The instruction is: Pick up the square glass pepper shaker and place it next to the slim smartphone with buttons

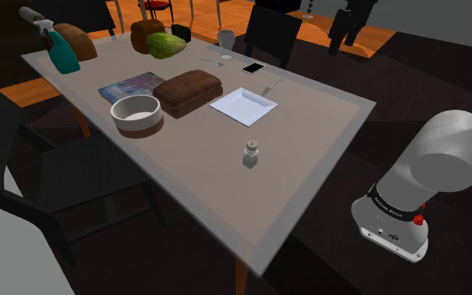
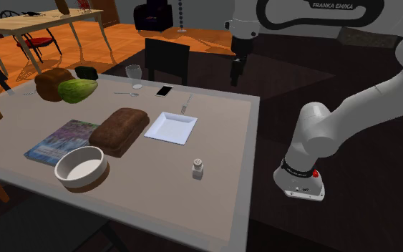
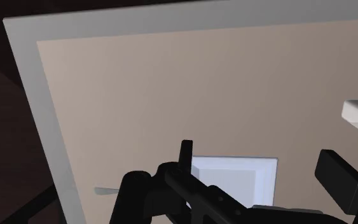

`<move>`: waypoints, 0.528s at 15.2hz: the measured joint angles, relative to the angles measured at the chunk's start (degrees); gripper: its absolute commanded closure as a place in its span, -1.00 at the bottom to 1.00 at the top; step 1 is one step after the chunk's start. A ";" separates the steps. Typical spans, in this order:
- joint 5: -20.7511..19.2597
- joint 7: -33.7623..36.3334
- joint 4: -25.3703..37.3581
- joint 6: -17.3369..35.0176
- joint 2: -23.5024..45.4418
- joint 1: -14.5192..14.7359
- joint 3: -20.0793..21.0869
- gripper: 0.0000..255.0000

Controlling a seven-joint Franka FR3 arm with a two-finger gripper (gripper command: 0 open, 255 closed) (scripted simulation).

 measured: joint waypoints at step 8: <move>3.92 7.06 -7.23 8.35 0.75 1.97 5.20 -1.00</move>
